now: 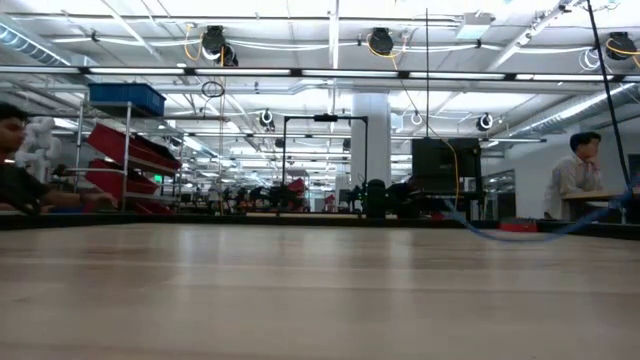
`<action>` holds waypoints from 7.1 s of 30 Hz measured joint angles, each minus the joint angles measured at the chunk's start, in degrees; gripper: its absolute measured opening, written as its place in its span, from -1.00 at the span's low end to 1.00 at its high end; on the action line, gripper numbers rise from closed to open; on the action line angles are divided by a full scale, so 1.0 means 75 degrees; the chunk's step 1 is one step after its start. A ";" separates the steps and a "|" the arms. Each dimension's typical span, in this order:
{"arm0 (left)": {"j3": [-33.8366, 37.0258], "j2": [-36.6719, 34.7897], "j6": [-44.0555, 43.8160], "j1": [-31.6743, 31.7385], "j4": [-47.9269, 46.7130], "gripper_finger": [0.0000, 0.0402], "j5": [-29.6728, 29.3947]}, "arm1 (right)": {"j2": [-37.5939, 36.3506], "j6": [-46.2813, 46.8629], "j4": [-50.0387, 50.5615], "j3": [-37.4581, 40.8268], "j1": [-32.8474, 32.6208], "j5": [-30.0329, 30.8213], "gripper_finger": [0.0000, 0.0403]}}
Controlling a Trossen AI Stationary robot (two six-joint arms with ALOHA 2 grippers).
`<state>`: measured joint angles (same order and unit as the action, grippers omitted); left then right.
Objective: Coil cords
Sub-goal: Coil the blue wire onto the spool
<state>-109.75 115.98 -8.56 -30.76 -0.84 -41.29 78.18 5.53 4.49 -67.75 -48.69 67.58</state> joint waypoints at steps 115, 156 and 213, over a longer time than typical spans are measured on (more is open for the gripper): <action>0.0090 0.2594 0.1454 -0.0163 0.3837 -0.24 0.1751 | -0.0325 -0.2088 -0.2206 0.0003 -0.1629 -0.0255 -1.00; 0.0085 0.2602 0.1442 0.0152 0.4045 -0.78 0.2125 | -0.0325 -0.2088 -0.2229 0.0003 -0.1617 -0.0465 -1.00; 0.0076 0.0043 -0.1209 -0.1207 -0.5274 -1.00 -0.3358 | -0.0322 -0.1960 -0.2162 0.0003 -0.1778 -0.0384 -1.00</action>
<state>-109.19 116.31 -17.62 -39.81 -40.40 -66.47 75.77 -9.17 -11.72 -67.72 -62.02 64.70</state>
